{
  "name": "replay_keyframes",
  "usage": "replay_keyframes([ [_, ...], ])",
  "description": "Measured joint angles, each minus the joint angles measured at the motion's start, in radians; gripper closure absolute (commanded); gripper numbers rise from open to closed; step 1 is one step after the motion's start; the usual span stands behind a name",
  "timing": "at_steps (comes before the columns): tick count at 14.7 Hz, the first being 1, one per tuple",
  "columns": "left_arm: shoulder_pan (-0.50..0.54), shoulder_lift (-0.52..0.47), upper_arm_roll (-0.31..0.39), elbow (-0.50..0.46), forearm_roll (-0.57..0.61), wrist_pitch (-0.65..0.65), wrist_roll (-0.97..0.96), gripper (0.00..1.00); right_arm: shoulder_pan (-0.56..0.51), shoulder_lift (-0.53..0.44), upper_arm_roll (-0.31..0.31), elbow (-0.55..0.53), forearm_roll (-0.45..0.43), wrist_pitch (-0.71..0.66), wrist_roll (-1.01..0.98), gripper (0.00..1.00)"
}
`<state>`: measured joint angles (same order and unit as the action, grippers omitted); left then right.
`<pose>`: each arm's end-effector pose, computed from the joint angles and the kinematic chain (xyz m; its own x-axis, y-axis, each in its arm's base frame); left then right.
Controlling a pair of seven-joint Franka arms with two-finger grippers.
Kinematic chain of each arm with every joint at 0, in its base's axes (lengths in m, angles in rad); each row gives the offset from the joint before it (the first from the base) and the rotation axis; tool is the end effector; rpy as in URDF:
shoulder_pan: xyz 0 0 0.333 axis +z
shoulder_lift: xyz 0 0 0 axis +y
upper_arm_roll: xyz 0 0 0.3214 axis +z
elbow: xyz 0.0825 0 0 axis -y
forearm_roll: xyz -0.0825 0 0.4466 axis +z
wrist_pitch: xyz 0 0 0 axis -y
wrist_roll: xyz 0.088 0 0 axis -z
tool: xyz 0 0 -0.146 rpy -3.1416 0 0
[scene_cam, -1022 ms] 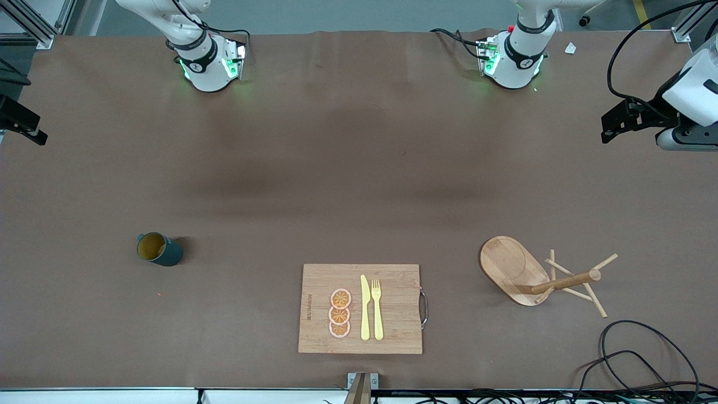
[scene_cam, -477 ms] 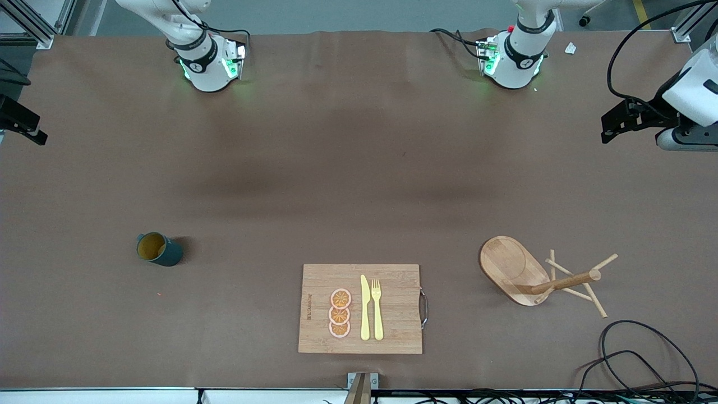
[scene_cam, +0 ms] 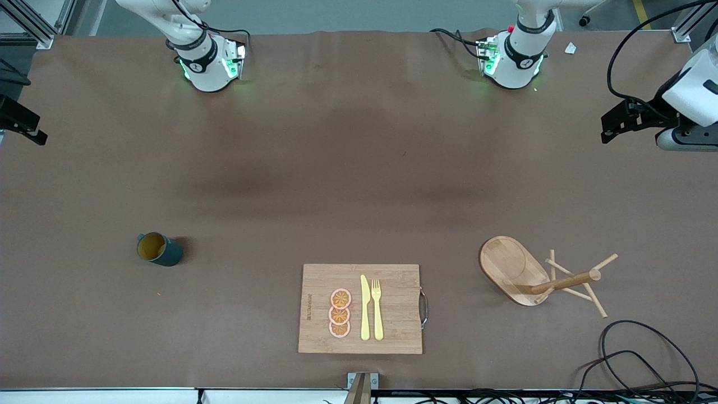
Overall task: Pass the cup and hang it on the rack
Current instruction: 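Lower the right gripper over the teal mug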
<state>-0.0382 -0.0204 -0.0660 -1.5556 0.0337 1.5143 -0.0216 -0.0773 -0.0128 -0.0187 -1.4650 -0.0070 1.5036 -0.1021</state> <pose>0.6015 -0.0582 0.6066 0.9965 -0.0806 -0.0201 -0.0812 -0.9961 -0.0355 0.6046 -0.0594 0.6489 0.9987 0.0057 0.0504 0.0051 -0.9999 0.0119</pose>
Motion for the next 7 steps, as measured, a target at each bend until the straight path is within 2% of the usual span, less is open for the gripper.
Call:
replay_keyframes([
  [3,0.000,0.000,0.000,0.000,0.000,0.000,0.000,0.00,0.001,0.028,0.008,-0.001,0.000,0.000,0.000,0.00],
  [7,0.000,0.000,0.000,0.000,0.000,0.000,0.000,0.00,0.015,0.141,0.020,-0.001,0.001,0.057,0.000,0.00],
])
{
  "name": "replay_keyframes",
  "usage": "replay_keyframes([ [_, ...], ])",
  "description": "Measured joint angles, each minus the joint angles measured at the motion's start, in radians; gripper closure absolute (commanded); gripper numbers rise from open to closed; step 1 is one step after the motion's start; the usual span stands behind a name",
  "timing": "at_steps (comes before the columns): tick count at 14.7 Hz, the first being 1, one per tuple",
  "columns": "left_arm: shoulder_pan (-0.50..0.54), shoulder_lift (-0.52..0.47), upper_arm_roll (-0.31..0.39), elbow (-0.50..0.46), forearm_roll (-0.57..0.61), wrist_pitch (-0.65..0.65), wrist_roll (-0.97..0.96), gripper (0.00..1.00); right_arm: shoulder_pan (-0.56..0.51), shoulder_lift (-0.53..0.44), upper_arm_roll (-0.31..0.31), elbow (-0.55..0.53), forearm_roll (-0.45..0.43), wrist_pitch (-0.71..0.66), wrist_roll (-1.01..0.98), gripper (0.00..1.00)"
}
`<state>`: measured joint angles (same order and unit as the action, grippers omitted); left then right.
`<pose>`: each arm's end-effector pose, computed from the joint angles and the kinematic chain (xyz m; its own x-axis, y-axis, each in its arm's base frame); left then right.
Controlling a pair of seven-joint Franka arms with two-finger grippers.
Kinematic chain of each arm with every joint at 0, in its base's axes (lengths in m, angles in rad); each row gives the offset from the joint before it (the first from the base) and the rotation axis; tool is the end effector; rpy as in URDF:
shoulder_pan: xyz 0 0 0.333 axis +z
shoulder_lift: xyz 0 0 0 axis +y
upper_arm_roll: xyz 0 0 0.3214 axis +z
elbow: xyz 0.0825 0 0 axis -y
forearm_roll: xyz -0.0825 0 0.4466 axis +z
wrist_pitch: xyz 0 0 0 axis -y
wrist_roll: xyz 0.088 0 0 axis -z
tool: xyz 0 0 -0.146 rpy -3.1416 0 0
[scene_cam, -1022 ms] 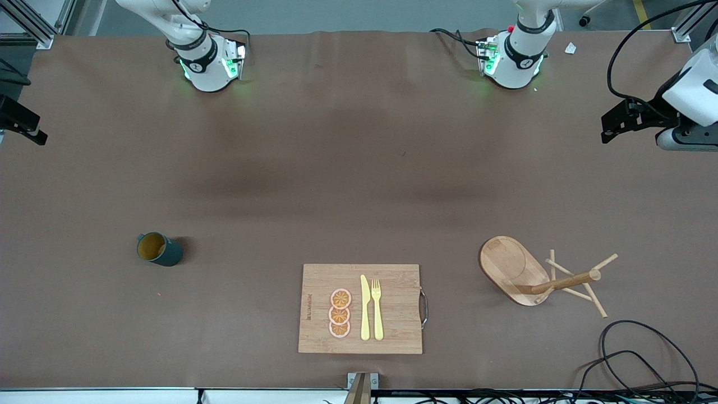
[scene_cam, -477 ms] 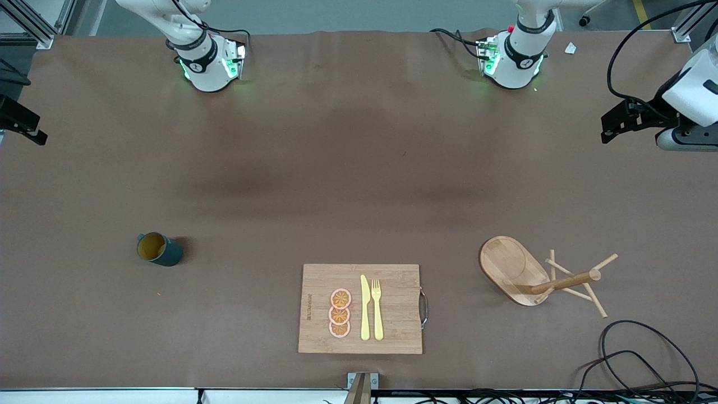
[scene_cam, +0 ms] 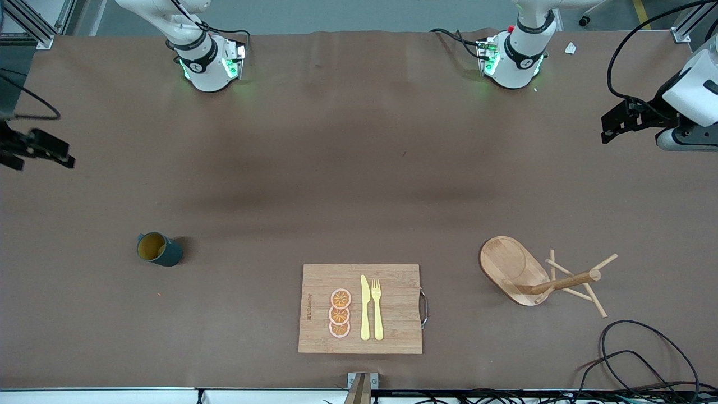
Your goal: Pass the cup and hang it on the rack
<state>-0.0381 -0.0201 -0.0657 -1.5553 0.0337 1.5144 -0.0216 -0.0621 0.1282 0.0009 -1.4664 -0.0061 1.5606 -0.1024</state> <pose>0.6016 -0.0579 0.6066 0.9966 -0.0802 -0.0200 -0.0808 -0.9961 -0.0354 0.6531 -0.0409 0.5642 0.9986 0.0412 -0.0344 0.0413 -0.9991 0.0025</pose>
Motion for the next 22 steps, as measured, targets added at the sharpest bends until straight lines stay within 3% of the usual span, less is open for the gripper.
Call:
replay_keyframes([
  [5,0.000,0.001,0.000,0.001,0.000,0.003,0.000,0.00,0.014,0.199,0.002,-0.005,0.001,0.078,0.000,0.00],
  [8,0.000,0.001,0.000,0.001,0.000,0.005,0.000,0.00,0.024,0.324,0.002,-0.005,0.001,0.203,0.000,0.00],
  [12,0.002,0.002,0.001,0.001,0.000,0.014,0.000,0.00,0.028,0.429,0.001,-0.004,0.001,0.306,0.003,0.00],
  [18,0.009,0.002,0.001,0.001,0.000,0.017,0.000,0.00,0.046,0.517,0.002,-0.009,0.001,0.329,0.071,0.01],
  [20,0.009,0.002,0.001,0.001,0.000,0.017,0.000,0.00,0.047,0.518,0.001,-0.031,0.001,0.375,0.076,0.08],
  [22,0.009,0.002,0.001,0.001,0.000,0.017,0.000,0.00,0.047,0.521,0.000,-0.070,0.001,0.430,0.077,0.22],
])
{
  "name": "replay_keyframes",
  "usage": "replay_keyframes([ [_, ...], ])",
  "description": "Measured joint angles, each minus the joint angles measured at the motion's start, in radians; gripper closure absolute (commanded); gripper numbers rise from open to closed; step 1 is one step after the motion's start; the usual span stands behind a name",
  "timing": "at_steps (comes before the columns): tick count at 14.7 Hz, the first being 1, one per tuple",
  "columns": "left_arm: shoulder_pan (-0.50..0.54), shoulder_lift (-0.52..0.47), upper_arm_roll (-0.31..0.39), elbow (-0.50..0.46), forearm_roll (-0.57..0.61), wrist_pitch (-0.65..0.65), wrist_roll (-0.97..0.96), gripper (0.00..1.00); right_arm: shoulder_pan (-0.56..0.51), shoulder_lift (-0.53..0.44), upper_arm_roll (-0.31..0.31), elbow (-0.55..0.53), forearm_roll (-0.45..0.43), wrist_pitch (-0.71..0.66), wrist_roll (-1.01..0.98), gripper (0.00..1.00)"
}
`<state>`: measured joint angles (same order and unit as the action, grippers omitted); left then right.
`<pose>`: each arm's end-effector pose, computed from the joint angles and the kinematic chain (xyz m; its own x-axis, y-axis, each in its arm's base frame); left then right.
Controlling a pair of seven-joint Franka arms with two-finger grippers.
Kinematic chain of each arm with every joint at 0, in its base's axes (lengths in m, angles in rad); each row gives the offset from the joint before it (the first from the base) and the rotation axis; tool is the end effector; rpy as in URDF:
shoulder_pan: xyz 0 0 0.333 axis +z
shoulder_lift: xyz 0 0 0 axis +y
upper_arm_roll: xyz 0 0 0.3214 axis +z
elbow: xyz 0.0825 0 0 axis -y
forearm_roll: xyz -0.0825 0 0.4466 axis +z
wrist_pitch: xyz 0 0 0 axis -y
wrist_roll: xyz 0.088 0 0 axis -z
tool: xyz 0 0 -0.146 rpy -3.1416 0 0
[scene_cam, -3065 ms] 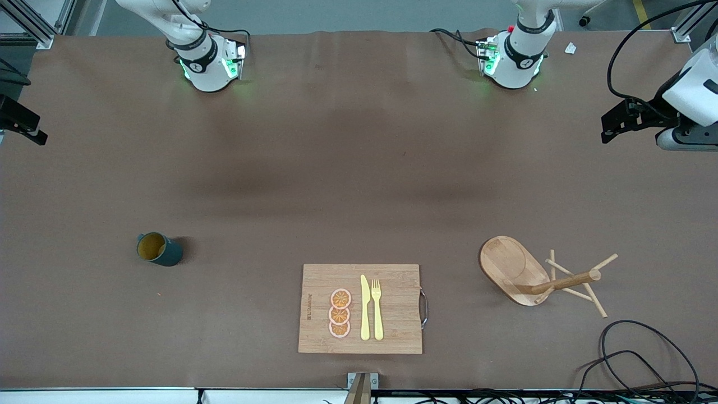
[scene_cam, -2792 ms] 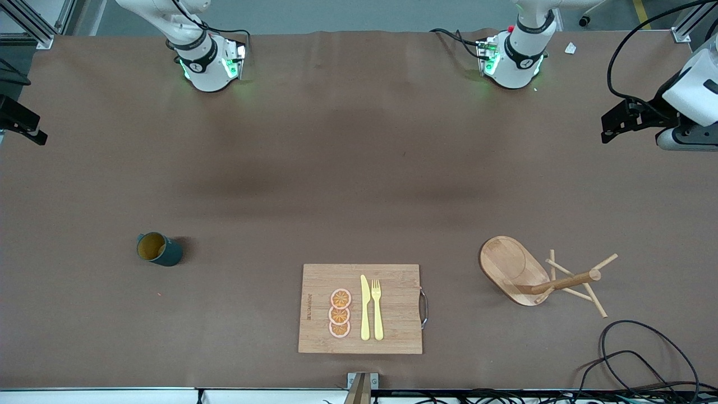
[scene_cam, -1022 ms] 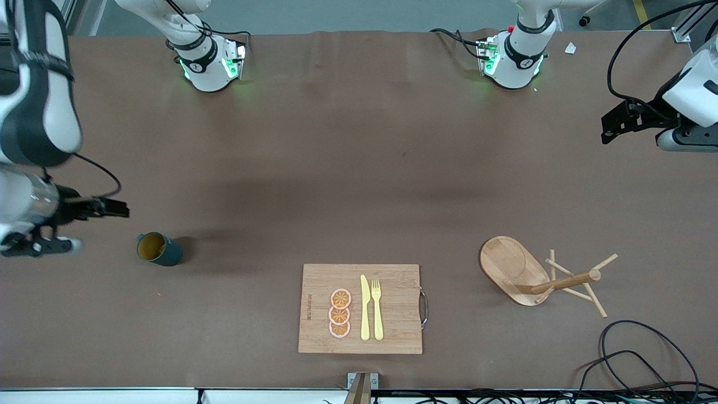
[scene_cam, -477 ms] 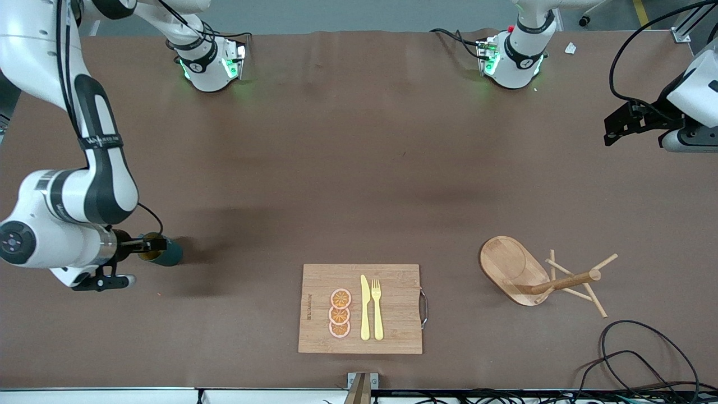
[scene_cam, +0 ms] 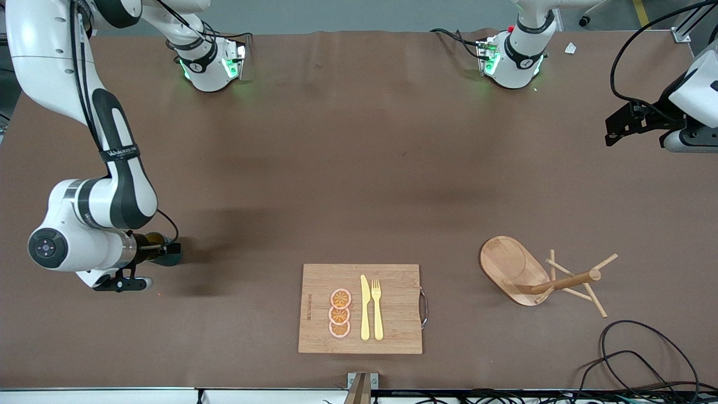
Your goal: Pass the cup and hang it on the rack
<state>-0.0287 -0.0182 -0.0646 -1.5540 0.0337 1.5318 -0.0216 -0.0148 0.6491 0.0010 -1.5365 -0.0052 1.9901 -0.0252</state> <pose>0.6053 -0.0519 0.6076 0.9975 -0.0703 -0.0033 -0.0704 -0.9969 -0.0349 0.7303 -0.0106 0.1887 0.9808 0.0137 -0.1943 0.0137 -0.9999 -0.0012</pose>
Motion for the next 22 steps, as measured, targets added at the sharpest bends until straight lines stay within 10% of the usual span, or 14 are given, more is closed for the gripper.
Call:
replay_keyframes([
  [9,0.016,0.001,0.000,-0.001,0.000,0.000,0.000,0.00,0.000,0.013,-0.001,-0.027,0.000,0.017,0.000,0.87],
  [16,0.016,0.002,0.000,-0.001,0.000,0.000,0.000,0.00,0.035,0.007,0.007,0.008,0.001,0.025,-0.001,0.96],
  [22,0.016,0.004,0.000,-0.002,0.000,0.000,0.000,0.00,0.282,-0.038,0.018,0.152,0.104,-0.109,0.183,0.97],
])
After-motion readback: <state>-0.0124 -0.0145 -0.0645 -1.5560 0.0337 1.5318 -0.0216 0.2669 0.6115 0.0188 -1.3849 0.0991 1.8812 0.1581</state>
